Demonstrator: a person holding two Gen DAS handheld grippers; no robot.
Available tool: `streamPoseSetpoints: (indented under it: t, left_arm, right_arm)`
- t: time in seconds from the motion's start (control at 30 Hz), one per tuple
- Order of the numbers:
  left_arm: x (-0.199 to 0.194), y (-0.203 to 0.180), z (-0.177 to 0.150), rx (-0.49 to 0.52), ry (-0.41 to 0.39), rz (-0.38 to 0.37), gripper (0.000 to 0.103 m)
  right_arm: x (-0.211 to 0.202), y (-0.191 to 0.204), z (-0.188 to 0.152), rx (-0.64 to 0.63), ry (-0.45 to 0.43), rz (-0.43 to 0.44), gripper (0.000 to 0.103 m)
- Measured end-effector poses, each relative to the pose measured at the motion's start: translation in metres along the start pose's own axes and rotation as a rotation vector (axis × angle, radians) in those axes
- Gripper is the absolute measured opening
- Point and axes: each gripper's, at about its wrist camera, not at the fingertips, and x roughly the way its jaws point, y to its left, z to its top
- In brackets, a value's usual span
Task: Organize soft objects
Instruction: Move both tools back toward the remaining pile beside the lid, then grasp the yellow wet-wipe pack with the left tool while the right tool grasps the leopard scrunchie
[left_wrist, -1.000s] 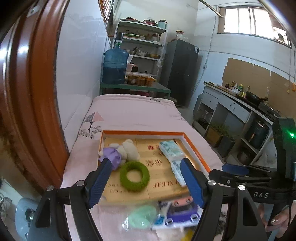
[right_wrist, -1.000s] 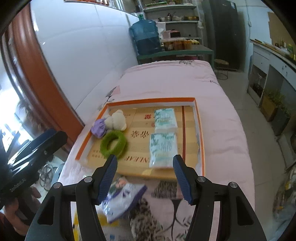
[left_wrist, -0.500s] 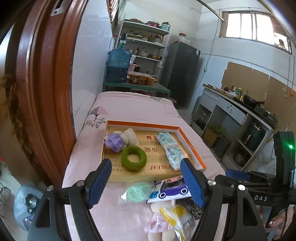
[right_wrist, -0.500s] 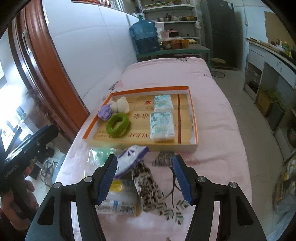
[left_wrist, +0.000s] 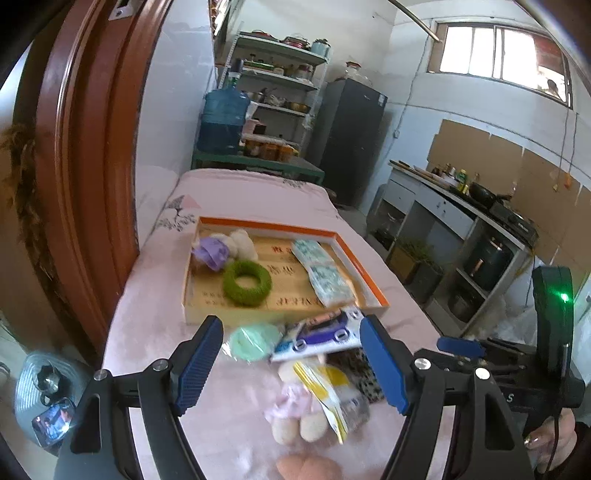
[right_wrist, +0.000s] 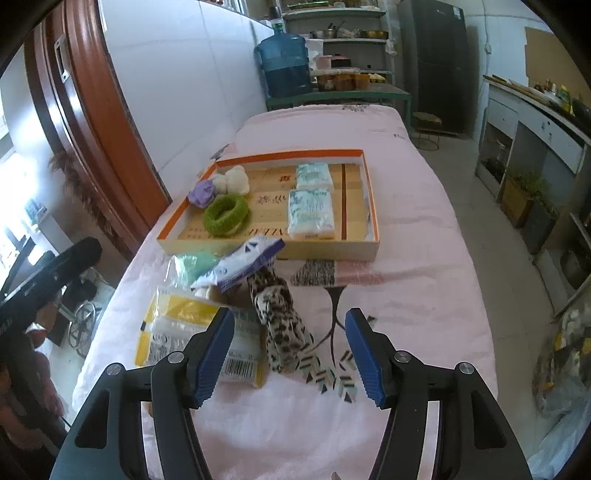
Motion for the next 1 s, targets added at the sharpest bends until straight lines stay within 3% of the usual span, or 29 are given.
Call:
streamPoseSetpoints:
  t: [0.33,0.63,1.0]
  left_arm:
    - [0.017,-0.021,-0.032,0.030,0.068,-0.046,0.076]
    - [0.044,-0.029,-0.041,0.010,0.123,-0.078,0.075]
    - [0.061,-0.037,-0.043,0.022,0.144,-0.037,0.051]
  right_arm:
    - [0.007,-0.004,-0.015,0.018,0.026,-0.005,0.064]
    - [0.027,-0.010,-0.025,0.015,0.072,-0.007,0.064]
    - [0.063,-0.012,-0.021,0.028,0.106,0.042,0.064]
